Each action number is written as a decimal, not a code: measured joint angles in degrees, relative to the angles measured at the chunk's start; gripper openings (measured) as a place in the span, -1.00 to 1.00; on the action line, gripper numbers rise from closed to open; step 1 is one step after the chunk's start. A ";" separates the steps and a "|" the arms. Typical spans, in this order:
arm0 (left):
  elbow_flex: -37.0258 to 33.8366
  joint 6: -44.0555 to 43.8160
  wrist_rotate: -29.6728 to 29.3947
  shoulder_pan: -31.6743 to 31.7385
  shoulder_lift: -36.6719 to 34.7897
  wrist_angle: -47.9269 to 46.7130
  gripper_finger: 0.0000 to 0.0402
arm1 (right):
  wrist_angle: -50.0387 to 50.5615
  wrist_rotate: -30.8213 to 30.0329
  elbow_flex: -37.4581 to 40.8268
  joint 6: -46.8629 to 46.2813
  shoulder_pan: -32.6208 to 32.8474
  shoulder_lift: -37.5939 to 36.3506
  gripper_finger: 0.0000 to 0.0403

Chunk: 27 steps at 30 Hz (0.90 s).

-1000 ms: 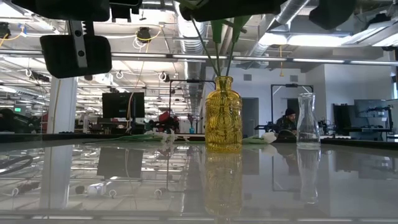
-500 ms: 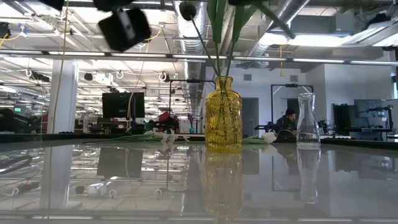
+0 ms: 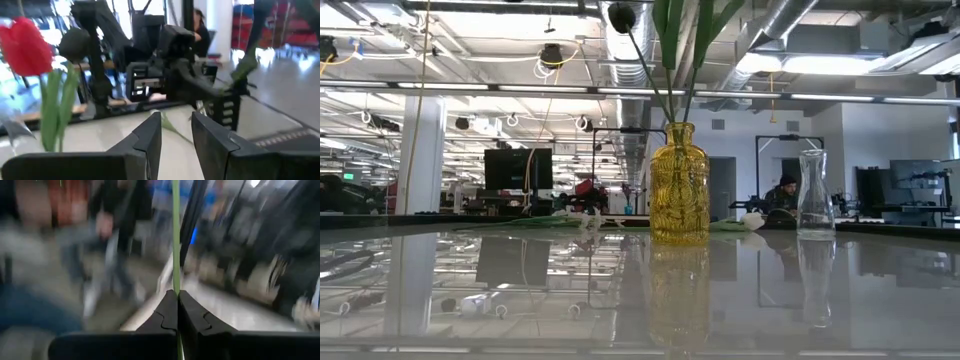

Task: Sort flowers into vase by color
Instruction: Put the red tulip into the yellow vase

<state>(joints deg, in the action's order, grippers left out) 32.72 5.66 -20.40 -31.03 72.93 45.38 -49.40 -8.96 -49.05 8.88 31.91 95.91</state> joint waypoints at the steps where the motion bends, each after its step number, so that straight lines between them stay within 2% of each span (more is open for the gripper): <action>1: -0.74 0.48 -0.07 0.01 0.47 2.63 -0.52 | -5.68 0.08 1.45 -1.52 -0.68 0.52 -0.89; 3: -1.73 1.80 0.05 0.01 1.76 7.91 -0.52 | -13.83 -0.21 2.32 -4.01 -1.90 2.32 -0.89; 8: -1.59 6.05 1.18 0.56 6.30 19.75 -0.52 | -15.51 -3.25 0.75 -7.53 -4.27 6.72 -0.89; 13: -0.48 6.81 3.97 0.93 9.05 21.20 -0.52 | -15.61 -5.95 -1.06 -7.20 -4.80 8.40 -0.89; 27: -0.56 5.86 3.51 2.14 9.57 25.15 -0.52 | -12.62 -13.05 -1.14 -10.41 -5.48 8.40 -0.87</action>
<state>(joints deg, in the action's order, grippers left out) 32.16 11.52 -16.88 -28.90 82.50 70.53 -62.02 -22.02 -50.19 -1.52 26.44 104.31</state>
